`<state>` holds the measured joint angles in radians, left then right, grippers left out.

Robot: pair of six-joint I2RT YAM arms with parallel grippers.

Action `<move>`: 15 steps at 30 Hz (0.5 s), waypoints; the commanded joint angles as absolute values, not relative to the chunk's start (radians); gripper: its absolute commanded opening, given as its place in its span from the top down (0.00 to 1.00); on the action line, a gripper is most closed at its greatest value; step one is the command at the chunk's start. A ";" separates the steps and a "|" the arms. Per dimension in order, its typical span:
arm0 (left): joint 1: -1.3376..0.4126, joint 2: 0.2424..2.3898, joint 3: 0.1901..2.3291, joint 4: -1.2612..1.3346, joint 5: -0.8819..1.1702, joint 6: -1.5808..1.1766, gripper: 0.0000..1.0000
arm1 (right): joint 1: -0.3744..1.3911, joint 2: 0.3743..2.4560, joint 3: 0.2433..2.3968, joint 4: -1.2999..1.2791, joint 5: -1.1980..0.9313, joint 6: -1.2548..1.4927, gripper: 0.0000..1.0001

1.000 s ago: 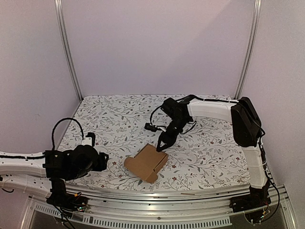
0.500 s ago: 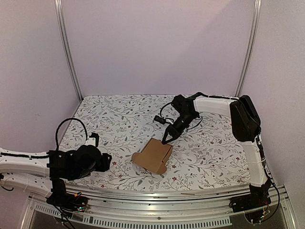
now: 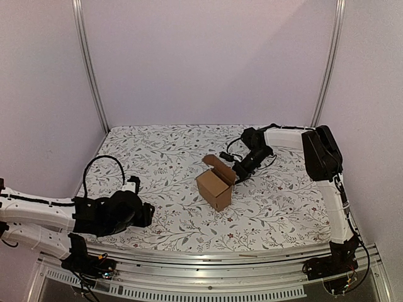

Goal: Fold the paper box

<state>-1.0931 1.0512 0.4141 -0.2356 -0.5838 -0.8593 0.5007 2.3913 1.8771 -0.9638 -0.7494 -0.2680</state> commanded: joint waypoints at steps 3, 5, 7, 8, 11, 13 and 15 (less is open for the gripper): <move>-1.089 1.154 0.436 -0.115 -0.556 -0.817 0.38 | 0.507 2.404 1.879 -0.978 -0.731 -0.265 0.85; -1.084 1.206 0.461 -0.074 -0.561 -0.781 0.37 | 0.506 2.405 1.877 -0.979 -0.728 -0.267 0.84; -1.072 1.268 0.507 -0.041 -0.547 -0.711 0.35 | 0.502 2.403 1.872 -0.978 -0.732 -0.267 0.83; -1.064 1.297 0.540 -0.038 -0.534 -0.675 0.34 | 0.498 2.401 1.867 -0.978 -0.731 -0.266 0.83; -1.012 1.371 0.642 -0.033 -0.458 -0.580 0.29 | 0.490 2.380 1.853 -0.978 -0.705 -0.275 0.81; -0.956 1.416 0.701 0.000 -0.379 -0.506 0.28 | 0.489 2.353 1.838 -0.974 -0.687 -0.287 0.80; -0.893 1.473 0.767 0.033 -0.282 -0.450 0.28 | 0.488 2.329 1.826 -0.973 -0.690 -0.284 0.79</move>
<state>-1.0031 1.3933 0.6582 -0.0601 -0.4599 -0.6197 0.4957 2.3917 1.8568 -0.9707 -0.7269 -0.2703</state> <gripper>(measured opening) 0.719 0.199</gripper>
